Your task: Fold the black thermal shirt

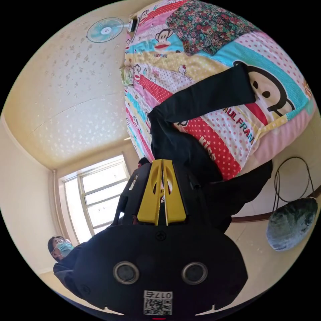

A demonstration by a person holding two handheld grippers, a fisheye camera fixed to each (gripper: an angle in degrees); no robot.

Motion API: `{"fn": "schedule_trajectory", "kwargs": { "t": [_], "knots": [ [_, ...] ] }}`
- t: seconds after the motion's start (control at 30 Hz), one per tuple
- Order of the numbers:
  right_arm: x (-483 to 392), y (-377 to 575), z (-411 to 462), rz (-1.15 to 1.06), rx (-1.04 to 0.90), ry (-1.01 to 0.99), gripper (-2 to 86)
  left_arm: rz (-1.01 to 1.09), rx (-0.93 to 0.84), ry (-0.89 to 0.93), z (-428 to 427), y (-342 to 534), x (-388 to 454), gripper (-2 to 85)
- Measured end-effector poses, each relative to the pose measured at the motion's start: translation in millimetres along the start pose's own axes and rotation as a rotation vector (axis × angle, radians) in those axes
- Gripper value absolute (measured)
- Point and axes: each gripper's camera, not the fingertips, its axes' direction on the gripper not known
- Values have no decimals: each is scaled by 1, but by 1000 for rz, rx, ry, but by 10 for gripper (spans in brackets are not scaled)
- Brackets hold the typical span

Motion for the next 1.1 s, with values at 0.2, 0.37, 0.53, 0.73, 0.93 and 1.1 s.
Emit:
{"fn": "schedule_trajectory", "kwargs": {
  "t": [0.2, 0.37, 0.53, 0.73, 0.93, 1.1],
  "knots": [
    [-11, 24, 4, 4, -44, 0, 3, 55, -131, 11, 30, -29, 5, 77],
    [1, 49, -7, 59, -98, 79, 3, 19, -114, 52, 29, -49, -1, 68],
    [21, 64, -34, 127, -100, 90, 4, 120, -79, -16, 25, -64, 10, 55],
    [31, 39, -58, 131, -142, 122, 19, 100, 22, -23, 31, -69, 9, 23],
    [21, -35, -43, 103, -379, 351, 106, 52, 93, -7, 50, -73, 18, 13],
    [23, -109, 8, -51, -675, 599, 140, 67, 186, -91, 66, -68, 32, 12]
  ]
}}
